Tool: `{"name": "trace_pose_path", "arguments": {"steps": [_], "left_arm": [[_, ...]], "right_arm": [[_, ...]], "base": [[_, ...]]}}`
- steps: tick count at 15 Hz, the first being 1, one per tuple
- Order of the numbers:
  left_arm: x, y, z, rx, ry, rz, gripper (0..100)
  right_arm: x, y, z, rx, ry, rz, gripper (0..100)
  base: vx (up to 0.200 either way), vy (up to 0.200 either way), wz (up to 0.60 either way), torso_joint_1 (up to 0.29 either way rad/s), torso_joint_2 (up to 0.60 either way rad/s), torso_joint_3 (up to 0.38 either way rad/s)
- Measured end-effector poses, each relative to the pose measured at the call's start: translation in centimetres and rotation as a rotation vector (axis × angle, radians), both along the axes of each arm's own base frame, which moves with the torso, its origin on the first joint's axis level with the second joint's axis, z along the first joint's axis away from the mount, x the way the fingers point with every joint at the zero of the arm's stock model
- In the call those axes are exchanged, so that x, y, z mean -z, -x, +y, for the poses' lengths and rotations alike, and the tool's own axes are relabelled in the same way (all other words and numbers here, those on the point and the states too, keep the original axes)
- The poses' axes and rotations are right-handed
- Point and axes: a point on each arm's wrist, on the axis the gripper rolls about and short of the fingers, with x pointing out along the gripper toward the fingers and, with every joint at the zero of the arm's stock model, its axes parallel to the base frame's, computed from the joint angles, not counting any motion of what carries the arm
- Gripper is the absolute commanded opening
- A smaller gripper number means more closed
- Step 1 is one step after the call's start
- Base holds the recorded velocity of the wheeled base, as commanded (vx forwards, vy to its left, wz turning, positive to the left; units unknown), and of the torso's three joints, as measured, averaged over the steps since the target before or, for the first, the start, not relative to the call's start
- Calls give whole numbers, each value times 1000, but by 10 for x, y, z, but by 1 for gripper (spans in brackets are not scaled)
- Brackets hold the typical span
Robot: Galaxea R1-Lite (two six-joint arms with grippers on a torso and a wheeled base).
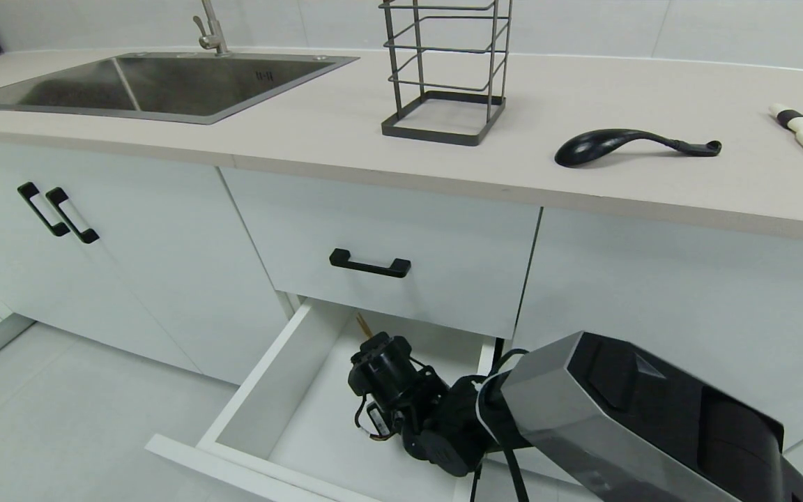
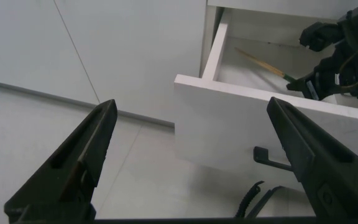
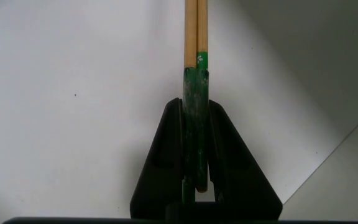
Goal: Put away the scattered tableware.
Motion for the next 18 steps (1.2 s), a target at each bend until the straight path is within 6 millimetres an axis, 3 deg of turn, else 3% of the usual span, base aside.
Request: {"name": "trace_pose_path", "arguments": {"steps": [4, 5, 11, 14, 18], "left_arm": [[0, 0, 0, 0, 0, 0, 100], [0, 0, 0, 0, 0, -1, 100], [0, 0, 0, 0, 0, -1, 100], [0, 0, 0, 0, 0, -1, 100], [0, 0, 0, 0, 0, -1, 100]], "right_arm": [[6, -4, 1, 4, 1, 1, 0], [6, -4, 2, 4, -1, 0, 100], [-3, 1, 6, -10, -13, -8, 100], [-26, 10, 10, -28, -50, -34, 100], [-56, 35, 14, -78, -76, -45, 100]], "base": [[0, 0, 0, 0, 0, 0], [0, 0, 0, 0, 0, 0], [0, 0, 0, 0, 0, 0], [0, 0, 0, 0, 0, 0], [0, 0, 0, 0, 0, 0]]}}
